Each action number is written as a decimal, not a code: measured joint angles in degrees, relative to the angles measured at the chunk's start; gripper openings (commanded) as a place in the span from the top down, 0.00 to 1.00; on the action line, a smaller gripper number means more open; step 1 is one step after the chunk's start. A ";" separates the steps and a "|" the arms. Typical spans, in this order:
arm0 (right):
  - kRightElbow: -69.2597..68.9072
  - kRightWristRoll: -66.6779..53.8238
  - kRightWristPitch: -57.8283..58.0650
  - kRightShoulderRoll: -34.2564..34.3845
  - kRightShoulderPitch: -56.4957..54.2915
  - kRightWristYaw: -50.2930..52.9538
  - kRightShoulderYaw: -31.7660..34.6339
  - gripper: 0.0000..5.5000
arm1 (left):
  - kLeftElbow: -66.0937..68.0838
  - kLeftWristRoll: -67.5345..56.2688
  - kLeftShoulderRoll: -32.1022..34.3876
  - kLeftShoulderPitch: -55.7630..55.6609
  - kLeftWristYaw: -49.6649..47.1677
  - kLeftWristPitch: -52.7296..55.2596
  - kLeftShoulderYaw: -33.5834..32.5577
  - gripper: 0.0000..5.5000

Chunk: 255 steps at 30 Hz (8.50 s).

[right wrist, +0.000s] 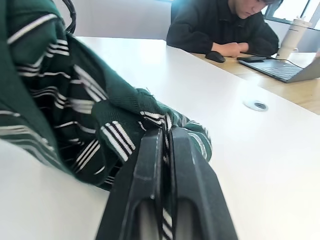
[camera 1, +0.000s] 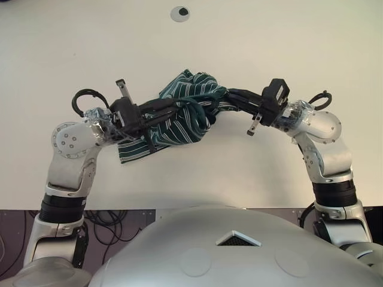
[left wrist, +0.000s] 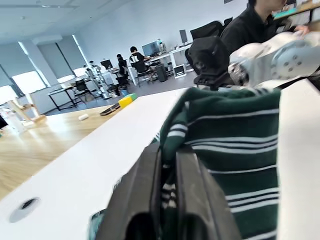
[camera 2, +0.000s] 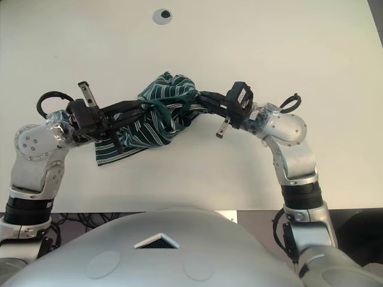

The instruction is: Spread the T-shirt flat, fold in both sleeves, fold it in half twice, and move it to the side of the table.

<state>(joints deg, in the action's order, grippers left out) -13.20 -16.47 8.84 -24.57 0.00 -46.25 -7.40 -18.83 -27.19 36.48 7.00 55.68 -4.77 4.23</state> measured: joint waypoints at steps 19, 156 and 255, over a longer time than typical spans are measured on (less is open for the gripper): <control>-1.33 -2.23 -1.18 1.58 4.11 1.59 1.60 1.00 | 3.58 17.44 -1.29 1.30 2.06 -1.59 13.77 0.82; -15.47 10.97 -8.40 -35.82 -6.98 -13.49 17.80 1.00 | 23.46 -0.05 11.99 -36.00 24.87 19.64 -16.58 1.00; 40.10 12.16 -2.82 6.13 -21.82 4.19 -10.90 1.00 | 17.11 22.10 -3.55 -12.80 12.21 2.56 25.83 1.00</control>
<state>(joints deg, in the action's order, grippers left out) 26.90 -4.31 6.02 -18.44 -21.82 -42.06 -18.31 -1.72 -5.10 32.93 -5.80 67.90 -2.21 30.06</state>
